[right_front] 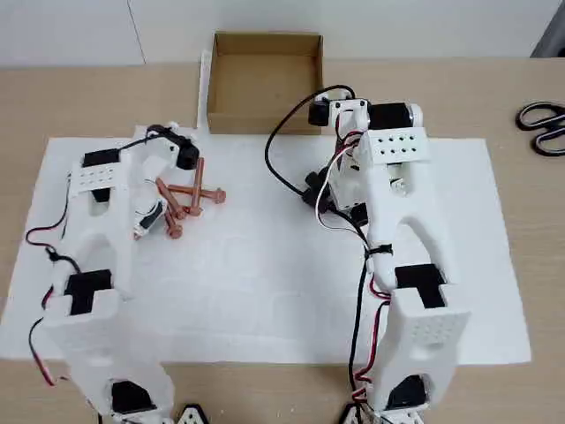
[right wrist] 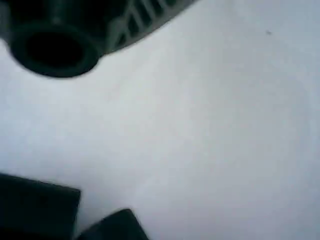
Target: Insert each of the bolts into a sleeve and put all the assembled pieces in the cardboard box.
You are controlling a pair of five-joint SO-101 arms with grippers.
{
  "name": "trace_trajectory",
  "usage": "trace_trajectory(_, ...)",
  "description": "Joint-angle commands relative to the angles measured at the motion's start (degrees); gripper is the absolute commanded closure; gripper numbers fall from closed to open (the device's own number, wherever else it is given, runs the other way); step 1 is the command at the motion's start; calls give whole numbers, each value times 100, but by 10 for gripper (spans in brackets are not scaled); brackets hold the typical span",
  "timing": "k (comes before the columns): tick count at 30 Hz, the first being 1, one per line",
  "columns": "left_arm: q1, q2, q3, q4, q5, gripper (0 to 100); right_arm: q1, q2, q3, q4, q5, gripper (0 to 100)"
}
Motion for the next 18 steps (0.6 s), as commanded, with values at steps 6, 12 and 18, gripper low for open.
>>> trace_trajectory(6, 70, 70, -224, 220, 299, 995, 13, -426, -149, 101, 35, 995)
trace_trajectory(12, 62, 70, -1288, 1231, 519, 995, 13, -435, -149, 101, 35, 995)
trace_trajectory(18, 53, 70, -2651, 2338, 712, 995, 22, -444, -176, 101, 44, 995)
